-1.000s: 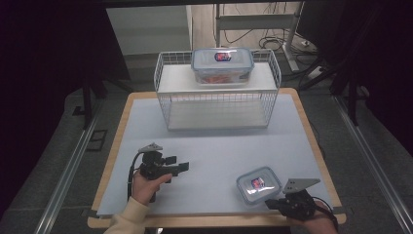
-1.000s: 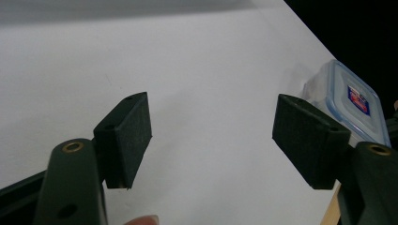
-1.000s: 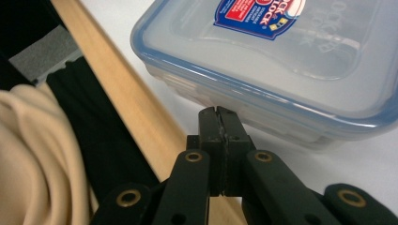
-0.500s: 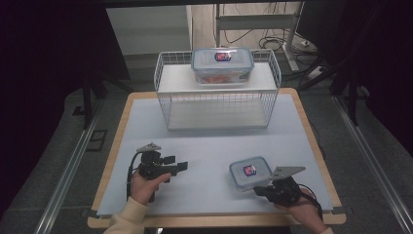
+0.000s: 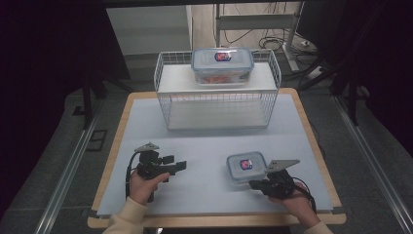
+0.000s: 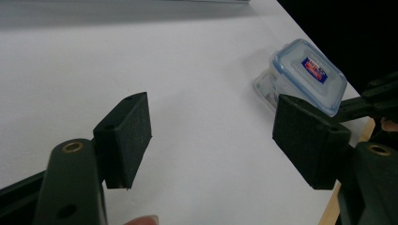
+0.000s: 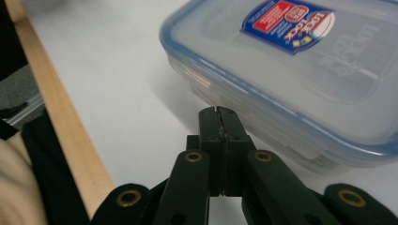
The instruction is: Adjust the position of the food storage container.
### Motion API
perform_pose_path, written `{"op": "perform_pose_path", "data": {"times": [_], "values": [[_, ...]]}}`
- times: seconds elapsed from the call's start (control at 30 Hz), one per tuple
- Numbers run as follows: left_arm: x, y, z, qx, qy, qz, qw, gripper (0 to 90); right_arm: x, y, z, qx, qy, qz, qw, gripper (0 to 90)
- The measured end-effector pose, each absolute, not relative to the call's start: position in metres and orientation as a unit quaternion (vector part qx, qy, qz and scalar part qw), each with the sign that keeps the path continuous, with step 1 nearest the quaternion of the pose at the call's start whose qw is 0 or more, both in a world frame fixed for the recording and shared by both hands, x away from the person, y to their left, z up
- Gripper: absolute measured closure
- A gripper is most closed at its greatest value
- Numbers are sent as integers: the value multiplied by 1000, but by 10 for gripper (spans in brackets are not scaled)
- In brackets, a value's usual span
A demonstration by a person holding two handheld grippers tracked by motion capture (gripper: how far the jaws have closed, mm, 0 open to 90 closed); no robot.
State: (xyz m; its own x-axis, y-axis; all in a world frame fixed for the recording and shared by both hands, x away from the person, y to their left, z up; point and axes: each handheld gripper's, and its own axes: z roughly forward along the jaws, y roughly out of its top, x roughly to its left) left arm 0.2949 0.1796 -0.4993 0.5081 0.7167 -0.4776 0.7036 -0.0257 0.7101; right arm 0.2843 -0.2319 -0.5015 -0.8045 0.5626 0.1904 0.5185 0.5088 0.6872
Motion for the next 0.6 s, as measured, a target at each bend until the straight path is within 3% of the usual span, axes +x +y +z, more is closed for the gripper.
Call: {"op": "perform_pose_path", "data": {"times": [0.13, 0.37, 0.6], "values": [[295, 181, -499, 715, 497, 8, 492, 280, 278, -241, -494, 315, 861, 398, 34, 897], [295, 183, -498, 712, 499, 8, 494, 280, 281, -280, -477, 354, 832, 420, 84, 896], [295, 182, -499, 713, 500, 9, 491, 281, 311, -298, -493, 424, 815, 381, 100, 897]]}}
